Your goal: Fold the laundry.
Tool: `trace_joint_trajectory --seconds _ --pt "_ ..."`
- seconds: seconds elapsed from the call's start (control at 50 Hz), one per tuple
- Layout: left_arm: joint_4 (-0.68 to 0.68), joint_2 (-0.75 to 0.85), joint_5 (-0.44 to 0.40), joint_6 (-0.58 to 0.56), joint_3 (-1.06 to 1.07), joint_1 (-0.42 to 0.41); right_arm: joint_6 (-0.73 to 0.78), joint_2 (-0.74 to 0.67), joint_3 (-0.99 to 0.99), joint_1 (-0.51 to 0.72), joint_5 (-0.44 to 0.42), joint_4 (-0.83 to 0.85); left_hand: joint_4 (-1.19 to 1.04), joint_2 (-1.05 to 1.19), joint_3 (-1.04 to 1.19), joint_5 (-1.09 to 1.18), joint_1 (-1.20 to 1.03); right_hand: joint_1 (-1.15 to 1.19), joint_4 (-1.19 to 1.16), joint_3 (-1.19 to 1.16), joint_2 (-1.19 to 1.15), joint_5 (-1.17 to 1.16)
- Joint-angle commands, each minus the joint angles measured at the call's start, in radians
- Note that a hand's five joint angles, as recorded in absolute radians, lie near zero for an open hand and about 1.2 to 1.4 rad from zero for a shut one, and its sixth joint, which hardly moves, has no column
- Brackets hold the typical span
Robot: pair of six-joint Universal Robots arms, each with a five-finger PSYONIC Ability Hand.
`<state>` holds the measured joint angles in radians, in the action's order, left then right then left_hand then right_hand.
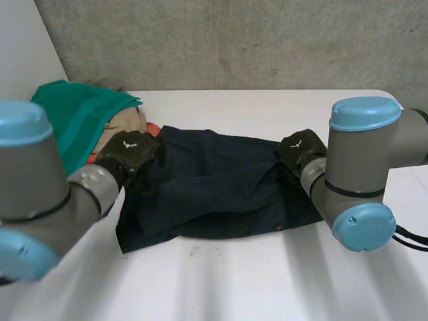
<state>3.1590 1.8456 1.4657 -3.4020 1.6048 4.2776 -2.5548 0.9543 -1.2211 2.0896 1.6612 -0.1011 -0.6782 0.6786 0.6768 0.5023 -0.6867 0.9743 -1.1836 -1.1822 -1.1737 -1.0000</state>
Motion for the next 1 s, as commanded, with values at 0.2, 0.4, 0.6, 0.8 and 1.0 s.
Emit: trace_joint_trajectory --seconds 0.2,0.4,0.6,0.8,1.0 --pt "0.11 0.078 0.01 -0.098 0.187 -0.065 -0.016 0.021 -0.04 0.003 -0.009 0.0 -0.081 0.081 0.083 0.083 -0.073 0.422 -0.213 -0.214 -0.223 -0.222" --pt "0.211 0.153 0.021 -0.197 0.162 -0.016 -0.016 0.035 -0.069 0.001 -0.009 0.004 -0.02 0.019 0.021 0.021 -0.011 0.422 -0.213 -0.214 -0.223 -0.222" --pt "0.219 0.198 0.022 -0.211 0.119 -0.016 -0.015 0.035 -0.084 0.001 -0.011 0.018 -0.034 0.034 0.036 0.036 -0.026 0.422 -0.213 -0.214 -0.223 -0.222" --pt "0.225 0.208 0.034 -0.235 0.1 -0.018 -0.015 0.027 -0.089 0.001 -0.011 0.02 -0.084 0.084 0.086 0.086 -0.076 0.422 -0.213 -0.214 -0.223 -0.222" --pt "0.269 0.208 0.061 -0.318 0.096 -0.018 -0.013 0.026 -0.089 0.001 -0.011 0.023 -0.108 0.107 0.109 0.109 -0.099 0.422 -0.213 -0.214 -0.223 -0.222"
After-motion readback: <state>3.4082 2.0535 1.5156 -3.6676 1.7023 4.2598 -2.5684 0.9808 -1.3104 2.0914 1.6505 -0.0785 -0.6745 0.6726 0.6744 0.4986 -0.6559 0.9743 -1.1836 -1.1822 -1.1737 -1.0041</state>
